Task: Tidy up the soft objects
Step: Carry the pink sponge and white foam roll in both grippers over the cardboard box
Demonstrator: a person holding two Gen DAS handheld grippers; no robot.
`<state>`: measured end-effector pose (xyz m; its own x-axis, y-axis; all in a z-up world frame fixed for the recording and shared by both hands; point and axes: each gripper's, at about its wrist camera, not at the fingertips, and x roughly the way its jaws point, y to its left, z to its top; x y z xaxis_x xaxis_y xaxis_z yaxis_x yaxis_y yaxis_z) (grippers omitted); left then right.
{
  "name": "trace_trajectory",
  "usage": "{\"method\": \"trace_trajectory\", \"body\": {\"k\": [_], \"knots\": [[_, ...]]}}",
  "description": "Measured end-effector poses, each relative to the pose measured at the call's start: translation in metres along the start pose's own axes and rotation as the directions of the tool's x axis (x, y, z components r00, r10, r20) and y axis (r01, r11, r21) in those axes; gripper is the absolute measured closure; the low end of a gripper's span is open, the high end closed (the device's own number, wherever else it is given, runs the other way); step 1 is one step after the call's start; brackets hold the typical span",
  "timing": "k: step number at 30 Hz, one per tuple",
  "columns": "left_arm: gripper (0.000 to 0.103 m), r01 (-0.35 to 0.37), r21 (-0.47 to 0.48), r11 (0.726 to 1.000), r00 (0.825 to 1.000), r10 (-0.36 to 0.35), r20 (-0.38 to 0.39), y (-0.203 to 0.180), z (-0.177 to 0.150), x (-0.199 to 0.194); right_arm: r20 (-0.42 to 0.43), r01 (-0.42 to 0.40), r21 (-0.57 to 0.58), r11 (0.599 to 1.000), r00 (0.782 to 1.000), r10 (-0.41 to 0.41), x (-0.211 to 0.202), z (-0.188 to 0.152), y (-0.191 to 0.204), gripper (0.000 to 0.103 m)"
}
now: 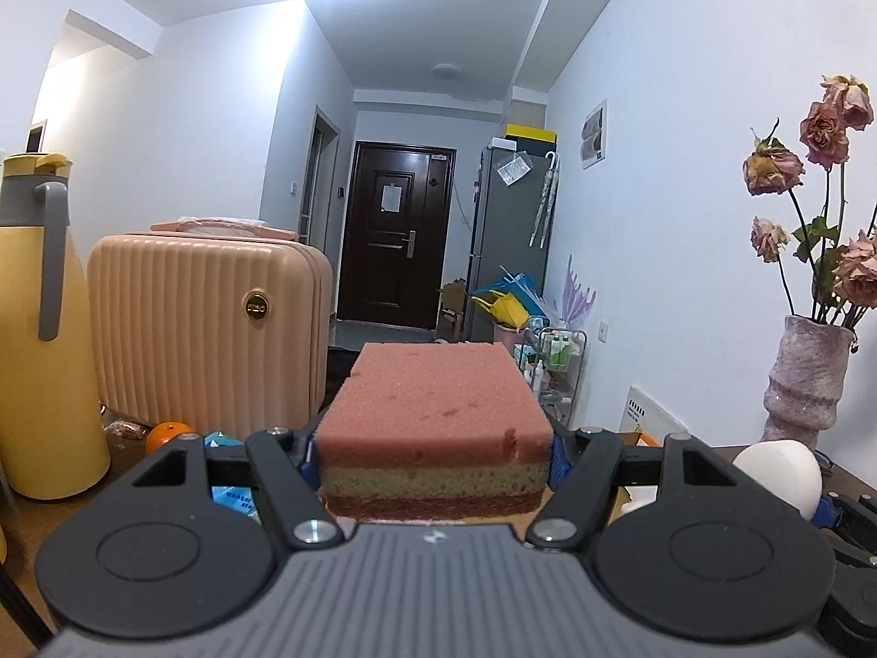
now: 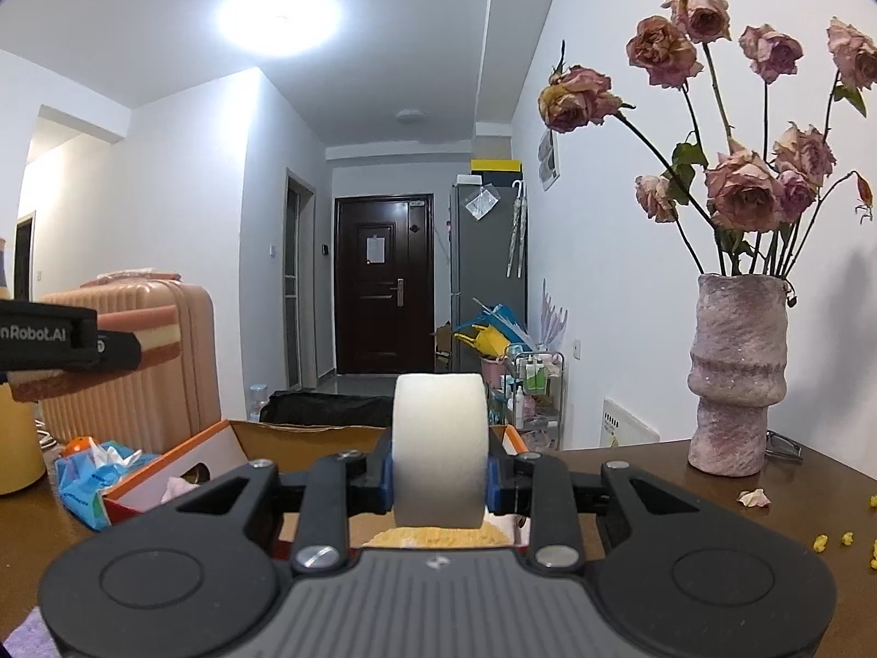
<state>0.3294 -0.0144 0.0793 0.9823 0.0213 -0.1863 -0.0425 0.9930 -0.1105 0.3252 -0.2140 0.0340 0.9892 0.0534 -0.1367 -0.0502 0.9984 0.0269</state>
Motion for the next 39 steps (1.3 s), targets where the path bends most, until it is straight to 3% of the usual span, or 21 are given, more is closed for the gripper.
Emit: {"method": "trace_trajectory", "body": {"k": [20,39], "knots": [[0.032,0.002,0.034,0.999,0.999,-0.001,-0.034,-0.013,0.001,0.056,-0.086,-0.01,-0.052,0.999,0.996,0.006,0.062,0.011,0.003,0.075],[0.032,-0.025,0.085,0.996,0.995,0.033,-0.099,-0.026,-0.022,0.105,-0.206,-0.032,-0.085,0.996,0.979,0.014,0.115,0.002,0.01,0.074]]}}
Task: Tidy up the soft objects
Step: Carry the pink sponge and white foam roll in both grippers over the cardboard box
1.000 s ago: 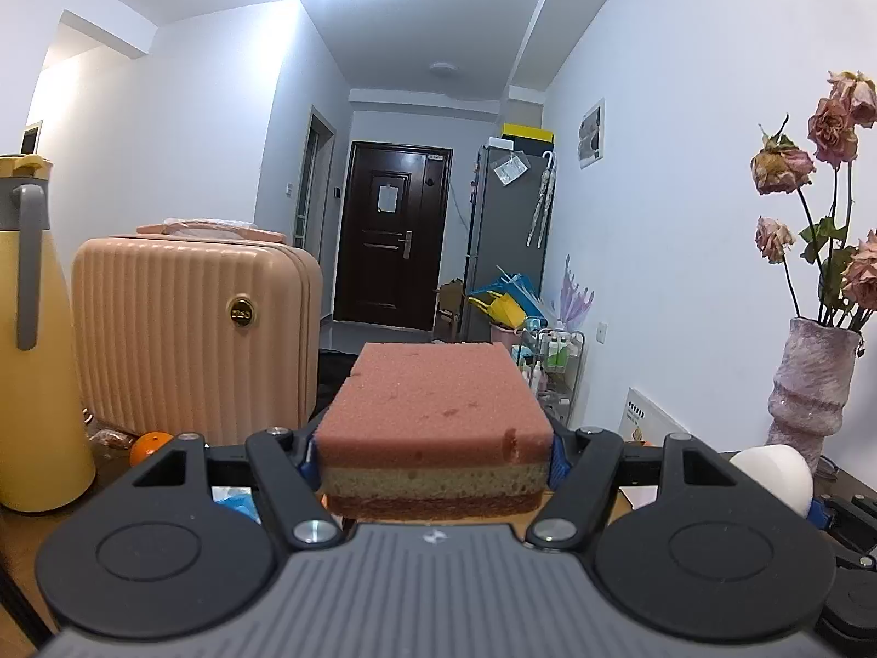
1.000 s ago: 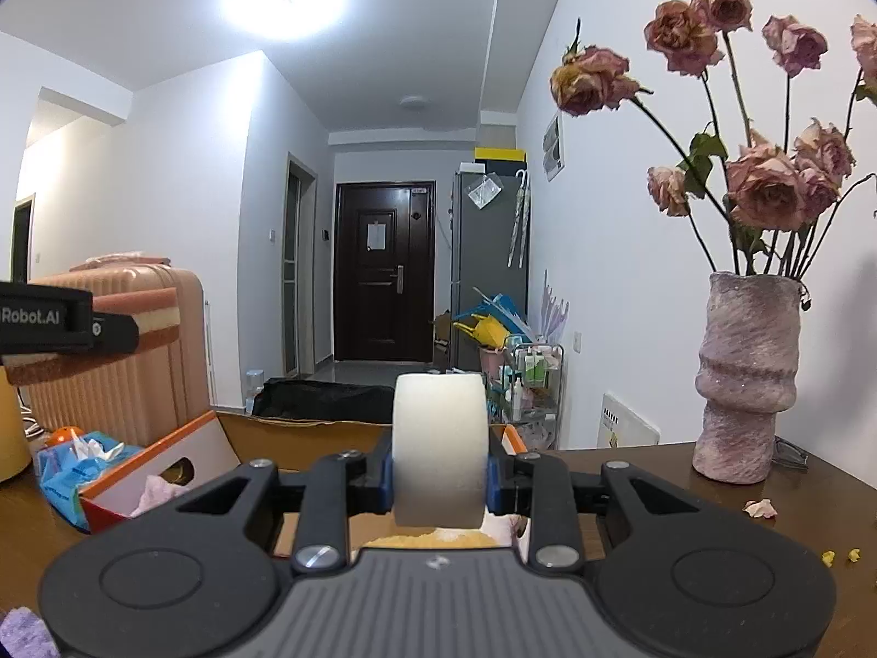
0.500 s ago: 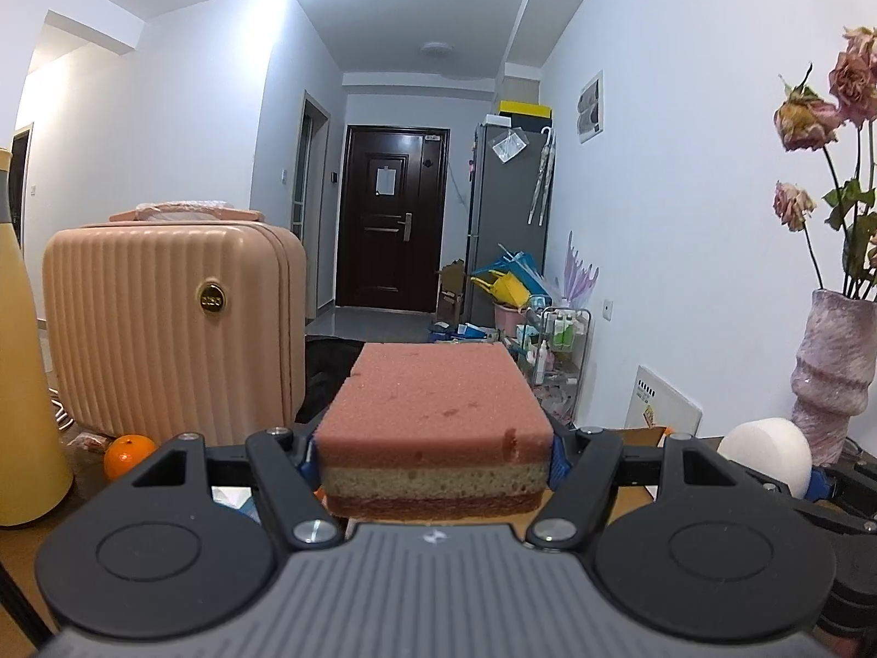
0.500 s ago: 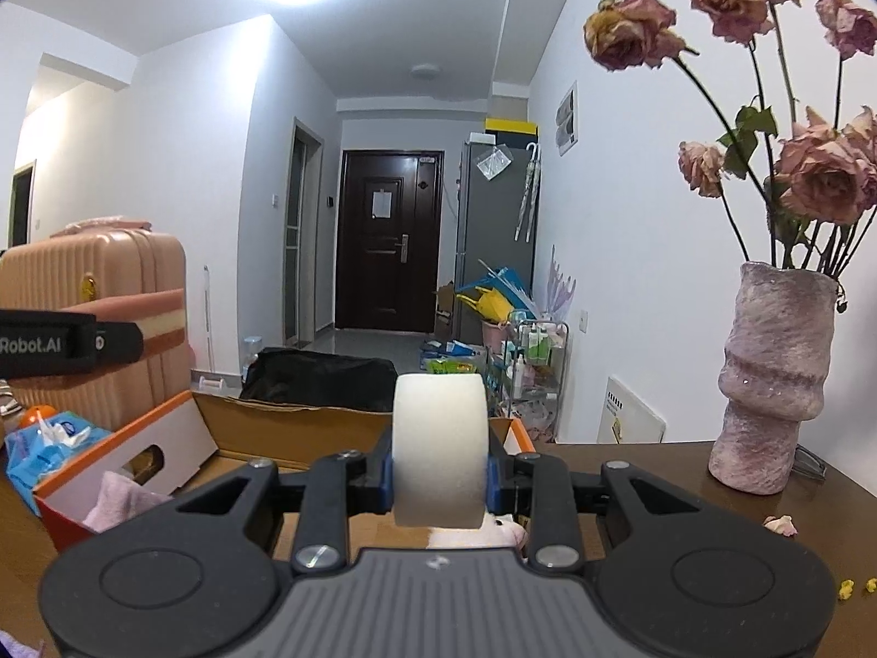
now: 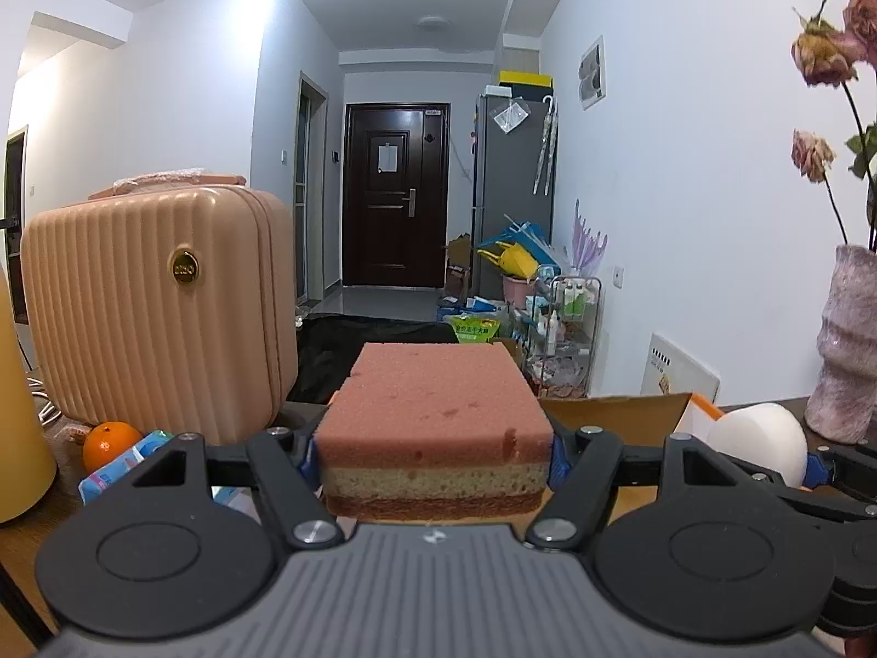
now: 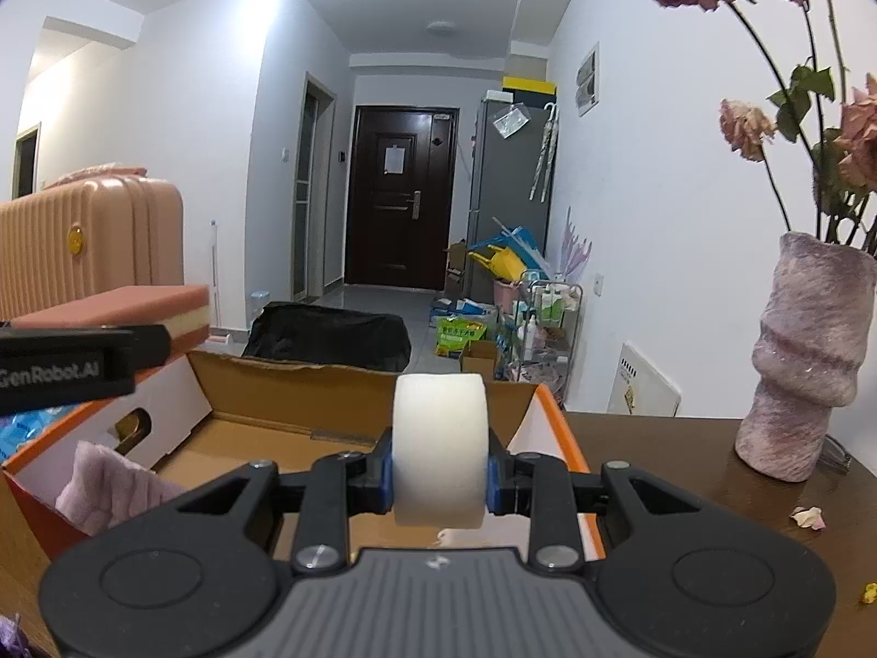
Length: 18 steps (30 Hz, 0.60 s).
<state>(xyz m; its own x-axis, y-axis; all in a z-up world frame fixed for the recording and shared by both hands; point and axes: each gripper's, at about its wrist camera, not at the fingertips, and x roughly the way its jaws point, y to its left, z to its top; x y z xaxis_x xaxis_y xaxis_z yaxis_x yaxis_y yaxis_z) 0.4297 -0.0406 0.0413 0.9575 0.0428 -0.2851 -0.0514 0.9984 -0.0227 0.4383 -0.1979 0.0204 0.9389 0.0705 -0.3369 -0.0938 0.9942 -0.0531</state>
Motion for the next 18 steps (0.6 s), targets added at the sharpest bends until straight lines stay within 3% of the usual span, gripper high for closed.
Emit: {"method": "trace_trajectory", "body": {"k": [18], "knots": [[0.032,-0.012,0.053,0.999,0.997,0.016,-0.076,-0.003,-0.015,0.027,-0.059,0.01,-0.028,1.0,0.998,-0.012,0.019,-0.016,0.01,0.074]]}}
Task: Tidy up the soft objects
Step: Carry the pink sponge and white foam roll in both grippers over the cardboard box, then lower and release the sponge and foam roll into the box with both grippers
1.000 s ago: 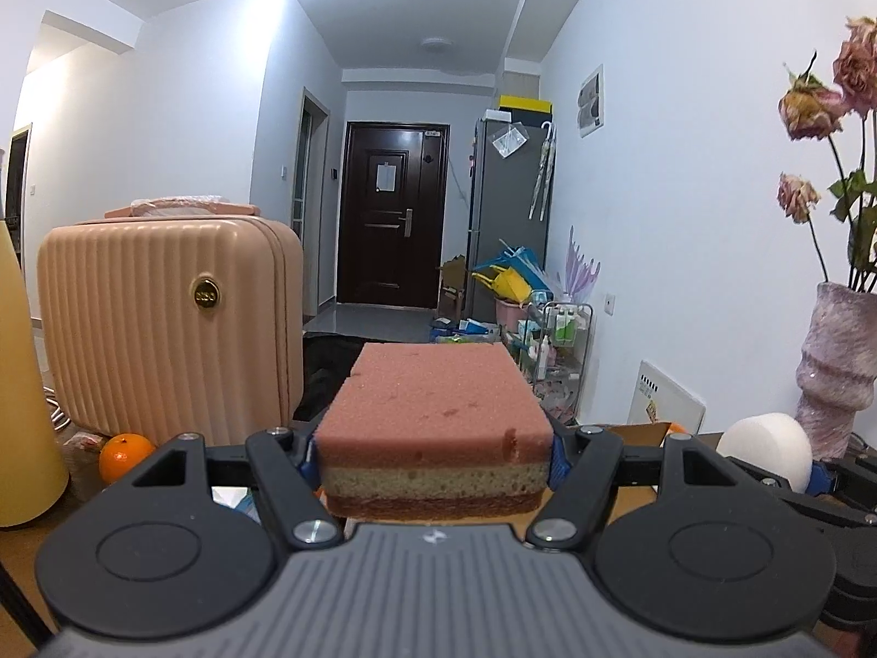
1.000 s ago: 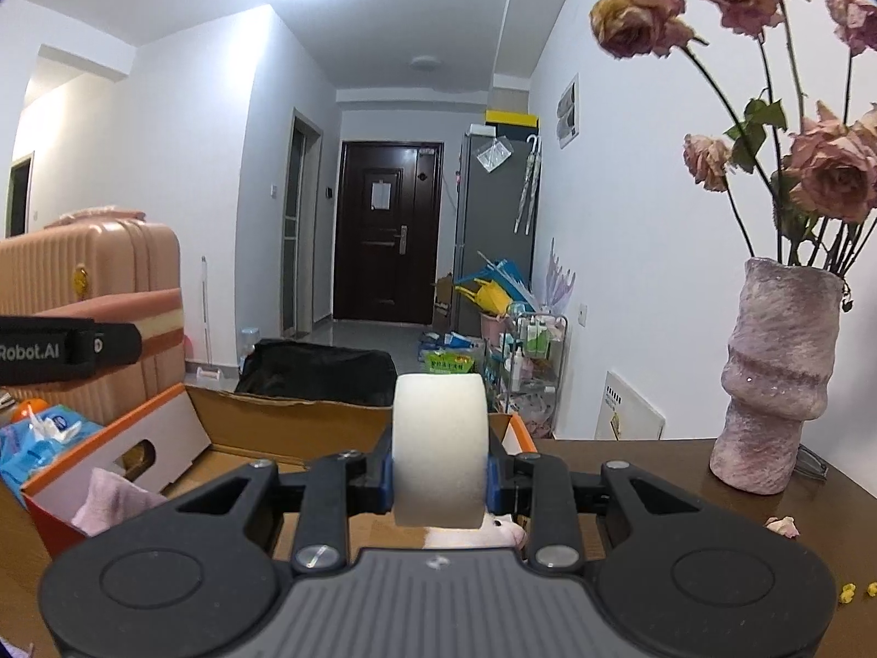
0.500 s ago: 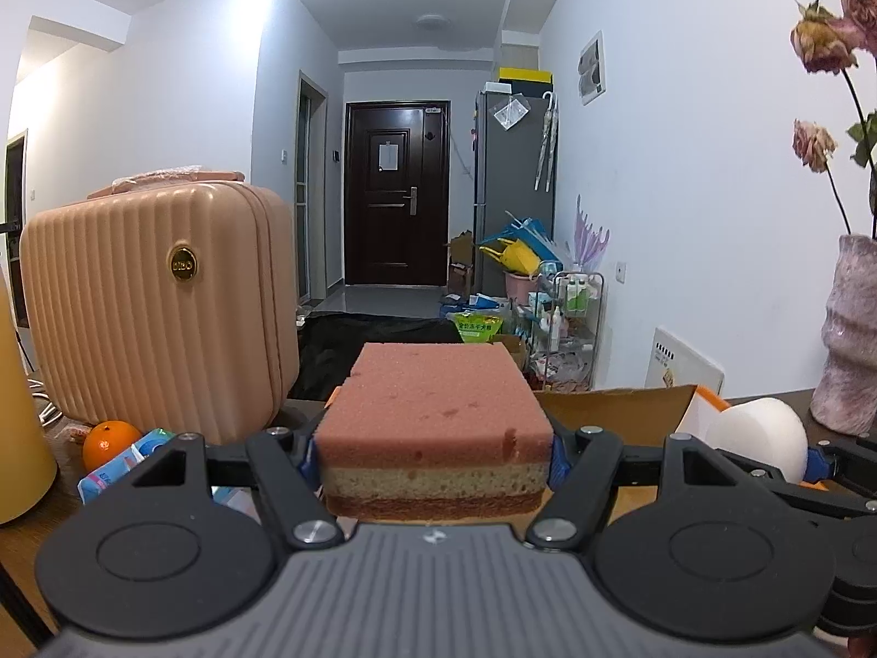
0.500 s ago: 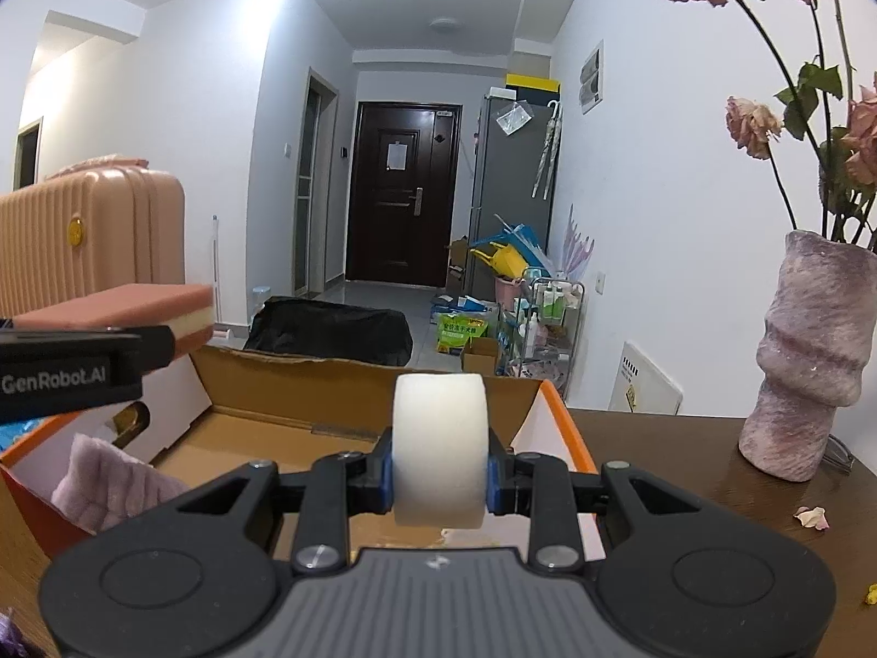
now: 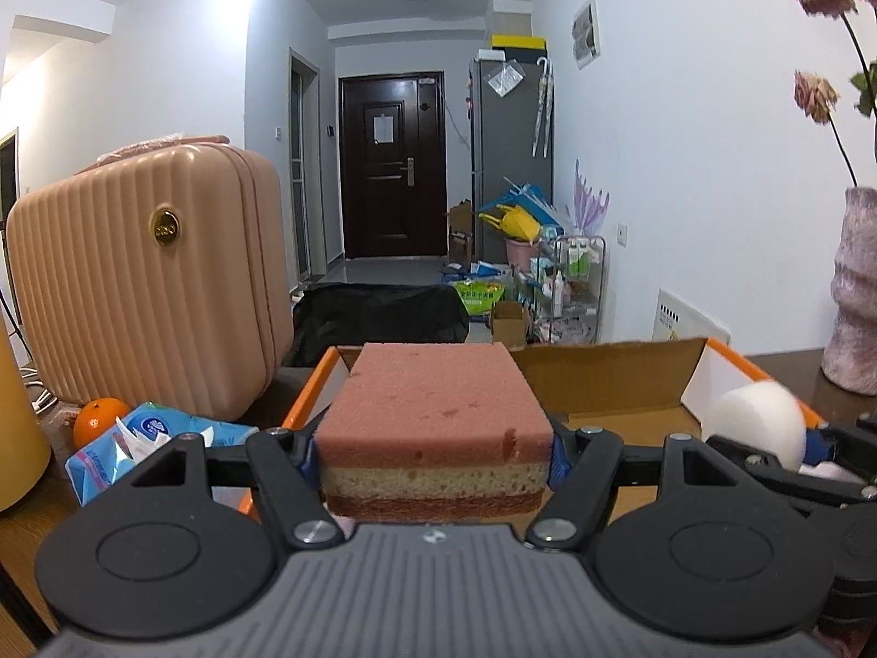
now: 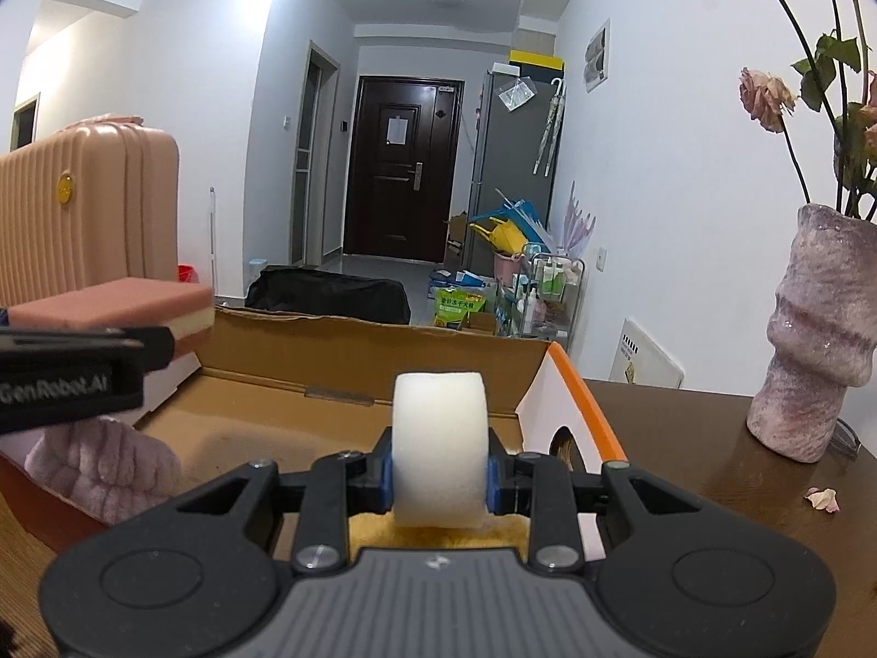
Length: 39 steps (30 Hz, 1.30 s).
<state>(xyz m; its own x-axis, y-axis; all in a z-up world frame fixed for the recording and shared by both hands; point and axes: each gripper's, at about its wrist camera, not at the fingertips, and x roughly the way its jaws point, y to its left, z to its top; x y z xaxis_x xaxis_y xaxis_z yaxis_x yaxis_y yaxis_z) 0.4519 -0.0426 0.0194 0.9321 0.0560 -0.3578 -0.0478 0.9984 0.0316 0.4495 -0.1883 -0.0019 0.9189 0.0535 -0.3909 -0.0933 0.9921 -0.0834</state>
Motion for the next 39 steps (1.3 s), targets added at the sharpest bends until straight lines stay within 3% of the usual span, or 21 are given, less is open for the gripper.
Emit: {"method": "trace_trajectory", "body": {"k": [19,20,22,23,24,27,39], "knots": [[0.031,-0.011,-0.025,1.0,1.0,0.011,-0.014,0.004,-0.007,0.002,-0.001,-0.003,0.01,1.0,1.0,0.003,0.001,-0.002,-0.003,0.074],[0.028,-0.015,-0.031,0.999,1.0,0.014,-0.015,0.005,-0.006,0.002,-0.001,-0.003,0.011,1.0,1.0,0.003,0.001,-0.001,-0.003,0.071],[0.016,-0.027,-0.044,0.999,1.0,0.027,-0.009,0.007,-0.006,0.001,0.003,-0.003,0.014,1.0,1.0,0.003,0.0,-0.001,-0.004,0.057],[0.005,-0.035,-0.051,0.998,0.999,0.035,0.0,0.008,-0.006,0.0,0.005,-0.003,0.016,1.0,1.0,0.003,0.0,0.0,-0.004,0.041],[0.0,-0.045,-0.062,0.997,0.999,0.046,0.013,0.009,-0.005,-0.002,0.009,-0.002,0.02,1.0,1.0,0.002,-0.001,0.0,-0.005,0.027],[0.0,-0.059,-0.082,0.995,0.998,0.061,0.023,0.012,-0.005,-0.004,0.038,0.009,0.034,0.999,0.999,-0.01,-0.006,0.0,-0.007,0.01],[0.0,-0.064,-0.08,0.995,0.998,0.065,0.013,0.011,-0.007,-0.005,0.038,0.017,0.048,0.999,0.999,-0.019,-0.007,-0.001,-0.009,0.004]]}}
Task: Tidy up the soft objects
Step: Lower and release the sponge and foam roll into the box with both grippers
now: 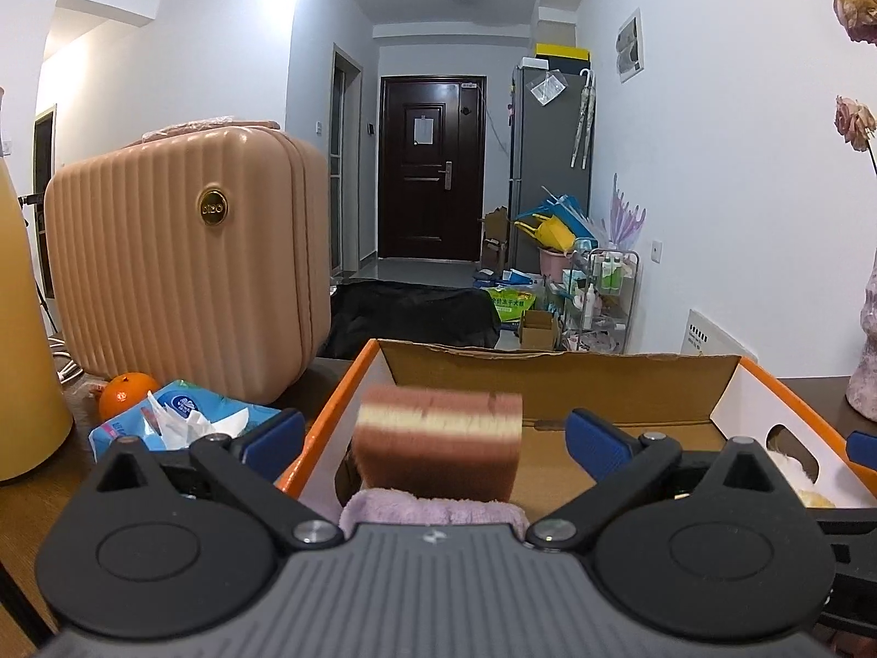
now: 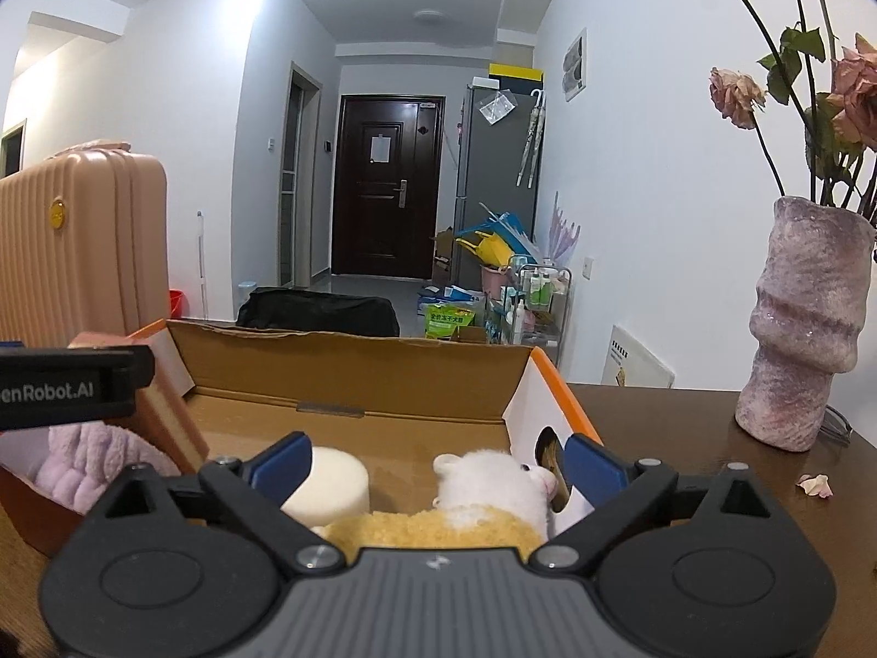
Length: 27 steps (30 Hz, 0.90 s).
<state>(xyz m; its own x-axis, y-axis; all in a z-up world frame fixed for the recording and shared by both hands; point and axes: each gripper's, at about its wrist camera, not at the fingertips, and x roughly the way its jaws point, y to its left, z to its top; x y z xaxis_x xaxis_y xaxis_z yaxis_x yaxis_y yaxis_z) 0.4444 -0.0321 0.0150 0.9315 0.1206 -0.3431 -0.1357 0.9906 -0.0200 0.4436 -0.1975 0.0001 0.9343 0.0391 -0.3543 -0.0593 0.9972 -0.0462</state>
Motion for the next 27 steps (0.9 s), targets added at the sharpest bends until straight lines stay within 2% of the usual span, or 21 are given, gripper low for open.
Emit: {"method": "trace_trajectory", "body": {"k": [10,20,27], "knots": [[0.0,-0.013,0.004,1.0,1.0,0.013,-0.002,0.0,-0.003,-0.001,0.005,0.001,0.003,1.0,1.0,-0.001,-0.002,0.0,-0.001,0.004],[0.0,-0.02,-0.002,1.0,1.0,0.02,-0.004,0.008,-0.007,-0.01,0.045,-0.001,0.027,1.0,0.999,0.0,-0.019,-0.001,-0.006,0.002],[0.0,-0.019,-0.021,1.0,0.999,0.02,0.028,0.02,-0.004,-0.029,0.067,0.003,0.04,0.999,0.998,-0.006,-0.032,-0.002,-0.013,0.001]]}}
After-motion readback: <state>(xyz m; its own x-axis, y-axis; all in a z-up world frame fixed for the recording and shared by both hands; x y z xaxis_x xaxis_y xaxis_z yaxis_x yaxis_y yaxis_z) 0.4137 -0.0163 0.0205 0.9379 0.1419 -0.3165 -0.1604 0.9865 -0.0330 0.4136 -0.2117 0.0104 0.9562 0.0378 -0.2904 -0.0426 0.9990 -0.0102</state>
